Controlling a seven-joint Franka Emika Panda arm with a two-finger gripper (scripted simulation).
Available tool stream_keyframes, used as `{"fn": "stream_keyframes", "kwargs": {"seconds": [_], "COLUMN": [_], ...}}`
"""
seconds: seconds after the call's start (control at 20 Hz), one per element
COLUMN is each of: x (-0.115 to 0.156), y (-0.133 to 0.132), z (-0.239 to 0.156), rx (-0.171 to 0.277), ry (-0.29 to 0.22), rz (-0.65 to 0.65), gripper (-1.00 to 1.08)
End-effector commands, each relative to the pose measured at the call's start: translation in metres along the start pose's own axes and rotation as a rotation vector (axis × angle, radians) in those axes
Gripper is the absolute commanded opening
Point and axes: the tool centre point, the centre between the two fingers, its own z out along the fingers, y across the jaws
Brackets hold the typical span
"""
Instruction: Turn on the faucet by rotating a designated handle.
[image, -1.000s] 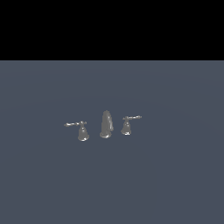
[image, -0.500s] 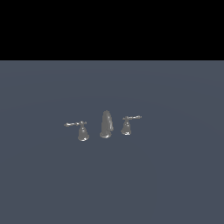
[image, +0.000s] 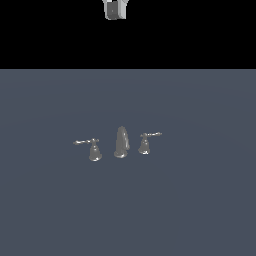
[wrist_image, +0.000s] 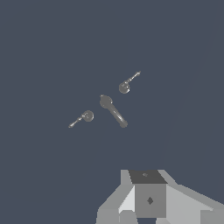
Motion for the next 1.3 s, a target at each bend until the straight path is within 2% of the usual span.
{"fn": "stream_keyframes", "kwargs": {"seconds": [0.0,0.65,1.25], "x": [0.013,0.077,0.135], "y": [-0.005,-0.015,-0.005], "z": [0.021,0.119,0.206], "rx": [-0.002,-0.017,-0.035], "ry": [-0.001,-0.009,-0.014], "rz": [0.062,0.348,0.607], "gripper": [-1.0,-1.0,-1.0]}}
